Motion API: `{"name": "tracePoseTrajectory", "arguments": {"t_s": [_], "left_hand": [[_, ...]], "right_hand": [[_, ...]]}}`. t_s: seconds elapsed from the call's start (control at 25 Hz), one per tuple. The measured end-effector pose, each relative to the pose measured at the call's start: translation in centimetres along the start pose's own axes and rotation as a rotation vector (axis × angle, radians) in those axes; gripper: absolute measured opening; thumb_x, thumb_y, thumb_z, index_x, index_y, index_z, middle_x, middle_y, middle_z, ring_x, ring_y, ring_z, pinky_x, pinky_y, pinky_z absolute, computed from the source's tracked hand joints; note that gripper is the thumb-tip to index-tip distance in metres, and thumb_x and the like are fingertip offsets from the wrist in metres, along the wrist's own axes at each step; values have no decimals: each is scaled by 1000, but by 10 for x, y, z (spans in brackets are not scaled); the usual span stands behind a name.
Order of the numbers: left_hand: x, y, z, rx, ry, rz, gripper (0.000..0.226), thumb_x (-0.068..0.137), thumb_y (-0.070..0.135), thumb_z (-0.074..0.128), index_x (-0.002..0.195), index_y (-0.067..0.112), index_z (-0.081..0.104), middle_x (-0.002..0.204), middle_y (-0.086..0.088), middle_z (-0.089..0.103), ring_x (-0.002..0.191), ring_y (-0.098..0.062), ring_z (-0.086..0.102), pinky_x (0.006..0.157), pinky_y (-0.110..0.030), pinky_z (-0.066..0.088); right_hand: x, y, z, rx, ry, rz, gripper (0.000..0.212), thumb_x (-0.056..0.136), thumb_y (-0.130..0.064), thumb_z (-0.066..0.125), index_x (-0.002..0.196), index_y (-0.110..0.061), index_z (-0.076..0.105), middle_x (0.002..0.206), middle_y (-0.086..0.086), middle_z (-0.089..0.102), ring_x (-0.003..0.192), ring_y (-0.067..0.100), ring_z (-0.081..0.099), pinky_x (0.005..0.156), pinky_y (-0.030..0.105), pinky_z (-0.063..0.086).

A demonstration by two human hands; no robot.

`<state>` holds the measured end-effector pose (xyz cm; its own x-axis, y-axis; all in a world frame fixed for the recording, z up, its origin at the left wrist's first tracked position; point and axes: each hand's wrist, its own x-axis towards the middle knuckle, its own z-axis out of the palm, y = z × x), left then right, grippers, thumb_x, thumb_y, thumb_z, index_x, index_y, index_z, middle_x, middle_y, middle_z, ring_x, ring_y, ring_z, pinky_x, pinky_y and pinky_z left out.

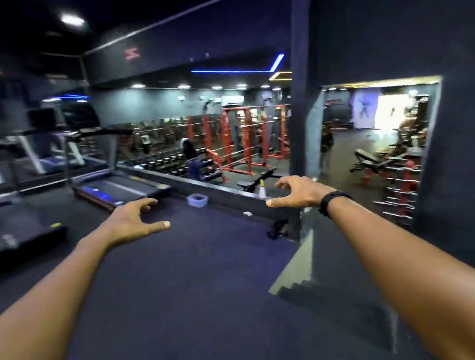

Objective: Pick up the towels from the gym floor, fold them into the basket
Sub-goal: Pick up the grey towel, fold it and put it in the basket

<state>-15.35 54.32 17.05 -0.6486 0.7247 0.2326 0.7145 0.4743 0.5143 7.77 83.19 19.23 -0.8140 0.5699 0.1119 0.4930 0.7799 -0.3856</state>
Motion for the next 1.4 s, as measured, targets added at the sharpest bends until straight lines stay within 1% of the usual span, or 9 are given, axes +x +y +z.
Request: {"name": "tracePoseTrajectory", "arguments": {"t_s": [0.4, 0.56, 0.72, 0.88, 1.04, 1.12, 1.24, 1.28, 1.4], "left_hand": [[-224, -135, -175, 184, 291, -495, 81, 74, 47, 76, 141, 16, 44, 138, -8, 54, 127, -20, 50, 105, -29, 35], [-332, -180, -239, 229, 404, -672, 77, 78, 45, 74, 143, 17, 43, 141, -6, 51, 131, -20, 46, 105, -30, 34], [-429, -224, -290, 250, 490, -833, 86, 71, 57, 74, 143, 22, 42, 141, -4, 51, 130, -20, 48, 110, -40, 37], [-522, -280, -329, 278, 568, -966, 80, 72, 54, 75, 139, 21, 47, 136, -6, 55, 126, -21, 51, 108, -34, 37], [-598, -332, -370, 284, 607, -1071, 81, 72, 56, 74, 140, 23, 45, 136, -6, 55, 126, -22, 51, 108, -38, 38], [-637, -353, -392, 274, 631, -1123, 83, 71, 57, 74, 141, 24, 44, 137, -5, 54, 125, -23, 51, 108, -40, 39], [-692, -377, -416, 270, 662, -1206, 83, 71, 58, 73, 141, 24, 43, 137, -5, 54, 126, -23, 50, 107, -40, 39], [-711, -385, -422, 273, 678, -1237, 83, 71, 58, 73, 141, 25, 43, 137, -5, 54, 126, -22, 50, 108, -39, 38], [-761, -407, -430, 261, 726, -1322, 82, 72, 57, 73, 141, 25, 42, 137, -5, 53, 128, -22, 48, 108, -38, 38]], "right_hand": [[29, -287, 106, 98, -202, -554, 74, 78, -56, 69, 135, -13, 50, 136, 7, 55, 123, 23, 52, 105, 34, 40], [3, -411, 159, 156, -295, -733, 74, 73, -61, 69, 131, -19, 53, 131, 5, 57, 118, 20, 54, 101, 31, 41], [-31, -523, 204, 210, -375, -893, 74, 75, -59, 69, 133, -16, 52, 131, 6, 57, 121, 20, 54, 103, 34, 40], [-76, -643, 261, 209, -452, -1049, 70, 76, -57, 68, 130, -15, 54, 132, 8, 58, 121, 21, 54, 105, 35, 41], [-119, -757, 304, 228, -494, -1150, 66, 77, -57, 68, 127, -16, 56, 128, 9, 59, 117, 23, 56, 101, 34, 42], [-148, -813, 321, 235, -525, -1205, 79, 70, -68, 67, 128, -15, 56, 126, 9, 60, 116, 23, 56, 101, 35, 43], [-191, -884, 347, 246, -580, -1292, 128, 30, -98, 51, 128, -17, 55, 123, 5, 59, 115, 22, 56, 102, 37, 43], [-204, -907, 358, 241, -607, -1315, 128, 29, -98, 51, 129, -18, 55, 124, 6, 59, 116, 23, 56, 102, 38, 43], [-237, -967, 390, 223, -671, -1368, 84, 68, -71, 65, 132, -17, 52, 131, 9, 56, 119, 25, 54, 103, 39, 42]]}}
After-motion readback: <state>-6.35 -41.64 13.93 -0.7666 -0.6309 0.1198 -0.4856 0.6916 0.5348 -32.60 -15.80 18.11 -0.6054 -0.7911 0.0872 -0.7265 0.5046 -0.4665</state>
